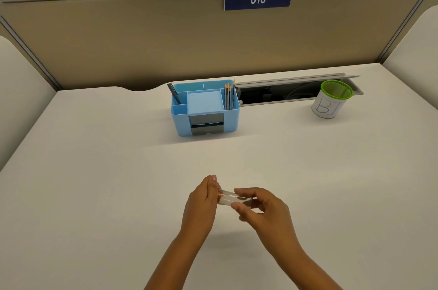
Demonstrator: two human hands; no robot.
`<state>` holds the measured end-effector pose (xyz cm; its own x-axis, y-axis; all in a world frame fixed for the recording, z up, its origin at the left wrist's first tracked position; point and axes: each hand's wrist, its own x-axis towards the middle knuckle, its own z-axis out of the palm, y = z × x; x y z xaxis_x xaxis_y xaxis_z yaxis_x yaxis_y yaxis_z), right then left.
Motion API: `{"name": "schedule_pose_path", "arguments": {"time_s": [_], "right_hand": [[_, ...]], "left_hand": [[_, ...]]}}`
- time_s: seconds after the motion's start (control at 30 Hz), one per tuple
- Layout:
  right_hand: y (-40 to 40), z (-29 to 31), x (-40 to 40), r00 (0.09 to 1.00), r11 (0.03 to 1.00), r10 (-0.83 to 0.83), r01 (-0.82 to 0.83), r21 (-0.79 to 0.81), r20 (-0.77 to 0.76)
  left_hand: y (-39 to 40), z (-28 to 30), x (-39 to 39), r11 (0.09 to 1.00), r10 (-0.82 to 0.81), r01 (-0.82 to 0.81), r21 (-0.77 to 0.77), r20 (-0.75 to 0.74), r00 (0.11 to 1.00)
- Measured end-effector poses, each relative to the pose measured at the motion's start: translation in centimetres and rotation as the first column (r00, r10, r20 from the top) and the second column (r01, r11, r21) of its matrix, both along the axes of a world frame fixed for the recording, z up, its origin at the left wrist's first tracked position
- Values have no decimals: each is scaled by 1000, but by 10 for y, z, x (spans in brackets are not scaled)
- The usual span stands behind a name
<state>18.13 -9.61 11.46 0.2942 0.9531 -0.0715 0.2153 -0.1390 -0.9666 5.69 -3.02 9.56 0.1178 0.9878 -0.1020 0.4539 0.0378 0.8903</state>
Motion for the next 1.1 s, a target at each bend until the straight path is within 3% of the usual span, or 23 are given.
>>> {"name": "schedule_pose_path", "arguments": {"time_s": [0.13,0.23,0.33,0.4,0.47,0.57,0.67,0.8,0.93,1.1], "right_hand": [[-6,-6,-4,973,968,8,-65,241,231],[-6,-4,-5,882,914,-1,-191,358,471],[-7,2,-5,798,903,42,-288,319,601],[-8,3,-4,789,923,73,-285,258,610],[-10,5,-7,850,954,83,-218,204,520],[-9,9,-8,978,994,27,-47,93,207],[-8,14,-5,995,997,-71,71,-2,-64],[-6,23,-3,924,991,-129,114,-63,-360],[-6,29,-5,818,986,-158,106,-125,-553],[-6,38,-8,608,960,-226,7,-279,-761]], "left_hand": [[5,2,0,973,13,0,-232,53,999],[7,8,-1,899,46,3,-439,101,994],[7,13,-3,855,77,3,-518,134,988],[5,14,-6,865,76,23,-501,176,981],[6,14,-7,898,56,45,-437,214,975],[6,18,-6,929,47,53,-367,258,965],[2,23,-7,972,-60,128,-197,321,945],[-5,36,-6,995,-71,95,-34,438,896],[-8,49,-2,998,-57,44,37,538,841],[-11,61,-2,988,-148,140,59,576,804]]}}
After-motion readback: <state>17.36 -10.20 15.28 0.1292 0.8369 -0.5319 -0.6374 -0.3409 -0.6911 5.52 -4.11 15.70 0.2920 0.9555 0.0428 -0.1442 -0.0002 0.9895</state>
